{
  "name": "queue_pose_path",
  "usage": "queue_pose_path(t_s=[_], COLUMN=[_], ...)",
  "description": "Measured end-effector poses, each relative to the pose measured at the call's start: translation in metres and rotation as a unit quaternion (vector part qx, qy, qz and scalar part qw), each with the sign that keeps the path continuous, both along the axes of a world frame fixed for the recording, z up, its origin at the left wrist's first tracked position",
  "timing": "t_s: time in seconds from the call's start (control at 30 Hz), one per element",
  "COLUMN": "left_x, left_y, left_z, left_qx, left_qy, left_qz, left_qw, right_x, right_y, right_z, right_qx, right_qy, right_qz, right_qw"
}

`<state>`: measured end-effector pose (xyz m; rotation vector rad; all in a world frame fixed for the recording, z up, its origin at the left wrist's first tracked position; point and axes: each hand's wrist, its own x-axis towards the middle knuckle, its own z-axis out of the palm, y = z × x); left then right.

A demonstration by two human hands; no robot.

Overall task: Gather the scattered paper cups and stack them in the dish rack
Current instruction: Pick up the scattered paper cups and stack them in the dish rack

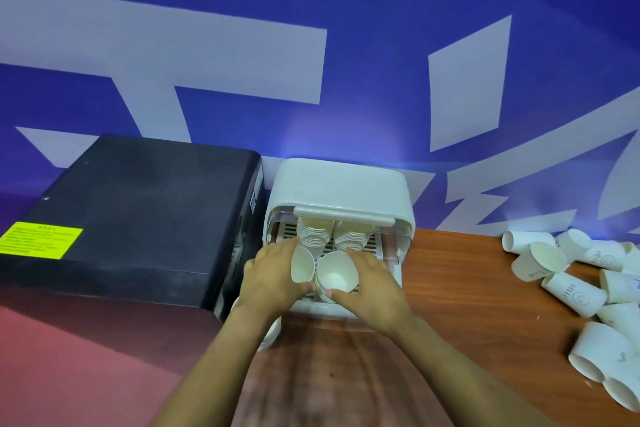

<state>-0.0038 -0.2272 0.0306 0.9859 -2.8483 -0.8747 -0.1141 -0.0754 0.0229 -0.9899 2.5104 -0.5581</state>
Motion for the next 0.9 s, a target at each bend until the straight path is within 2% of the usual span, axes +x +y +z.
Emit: queue_pose_path(t_s=[0.1, 0.2, 0.43, 0.73, 0.9], left_x=[0.0, 0.0, 0.007, 0.019, 0.012], left_y=[0.001, 0.002, 0.015, 0.063, 0.107], left_z=[-0.007, -0.008, 0.015, 0.035, 0.021], left_qx=[0.025, 0.027, 0.017, 0.006, 0.029], left_qy=[-0.061, -0.065, -0.004, 0.065, 0.051], left_qz=[-0.014, -0.018, -0.032, -0.067, -0.116], left_qw=[0.998, 0.997, 0.999, 0.996, 0.992], right_x=[-0.004, -0.006, -0.007, 0.021, 0.026], right_y=[0.005, 0.01, 0.035, 0.131, 0.182], right_z=[-0.006, -0.008, 0.001, 0.017, 0.021], right_qx=[0.026, 0.034, -0.015, 0.014, 0.023], right_qy=[-0.032, -0.061, -0.065, -0.052, -0.053], right_qz=[0.02, 0.03, 0.008, -0.057, -0.092], right_qw=[0.999, 0.997, 0.998, 0.997, 0.994])
